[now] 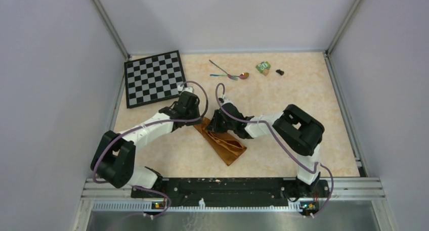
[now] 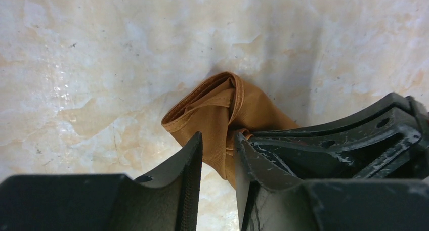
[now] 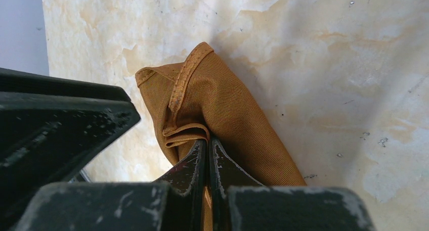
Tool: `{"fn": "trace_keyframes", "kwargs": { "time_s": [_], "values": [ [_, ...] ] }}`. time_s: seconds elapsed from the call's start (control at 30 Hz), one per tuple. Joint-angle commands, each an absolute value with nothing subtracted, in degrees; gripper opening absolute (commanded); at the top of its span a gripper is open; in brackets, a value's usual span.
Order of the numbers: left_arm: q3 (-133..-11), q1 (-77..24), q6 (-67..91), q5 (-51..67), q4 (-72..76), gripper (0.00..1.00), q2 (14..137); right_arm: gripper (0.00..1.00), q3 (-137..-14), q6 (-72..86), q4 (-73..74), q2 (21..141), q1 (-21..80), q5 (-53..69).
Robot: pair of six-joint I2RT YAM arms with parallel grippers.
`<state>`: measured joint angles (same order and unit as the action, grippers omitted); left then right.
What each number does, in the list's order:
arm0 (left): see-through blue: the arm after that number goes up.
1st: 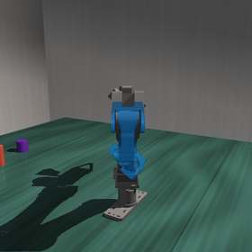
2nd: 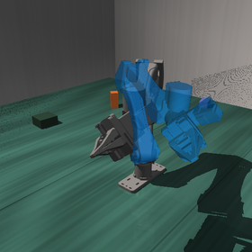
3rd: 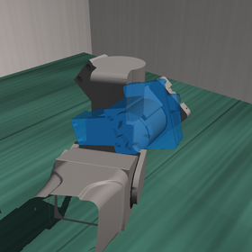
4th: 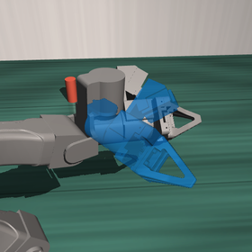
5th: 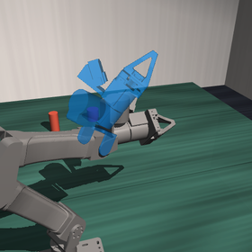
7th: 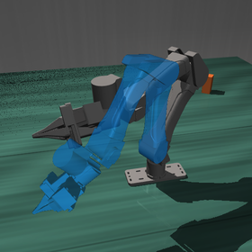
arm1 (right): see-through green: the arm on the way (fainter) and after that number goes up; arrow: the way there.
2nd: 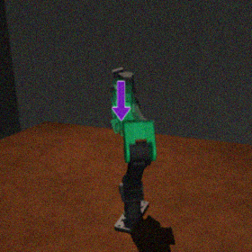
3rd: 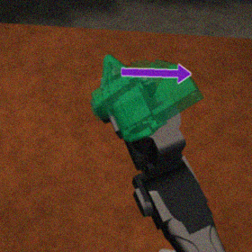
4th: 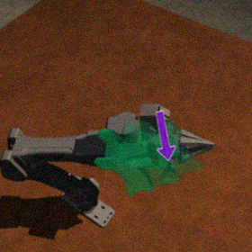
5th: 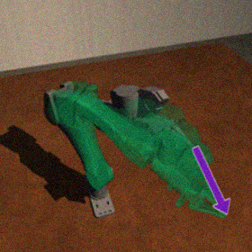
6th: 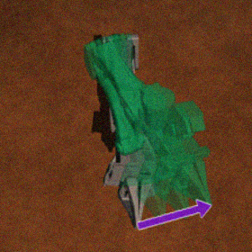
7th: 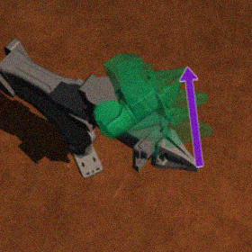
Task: Fold the napkin into a case and place the utensils inside
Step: Grasp the top corner of the smaller rectangle folded napkin from the folded napkin.
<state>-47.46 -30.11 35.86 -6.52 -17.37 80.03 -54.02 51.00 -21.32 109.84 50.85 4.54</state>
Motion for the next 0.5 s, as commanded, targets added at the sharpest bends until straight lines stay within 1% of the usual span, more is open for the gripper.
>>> {"fn": "trace_keyframes", "kwargs": {
  "time_s": [0.0, 0.27, 0.47],
  "values": [
    [-48.88, -31.89, 34.1, -8.36, -17.49, 0.34, 80.92, 0.0, -54.66, 49.93, -21.92, 107.78, 51.41, 3.83],
    [-48.69, -33.71, 34.25, -10.02, -17.97, 0.32, 82.74, 0.0, -55.11, 49.76, -21.88, 108.01, 51.42, 3.97],
    [-48.91, -34.2, 34.45, -11.09, -18.38, 0.28, 83.99, 0.0, -55.3, 49.68, -21.69, 107.98, 51.5, 3.87]
  ]
}}
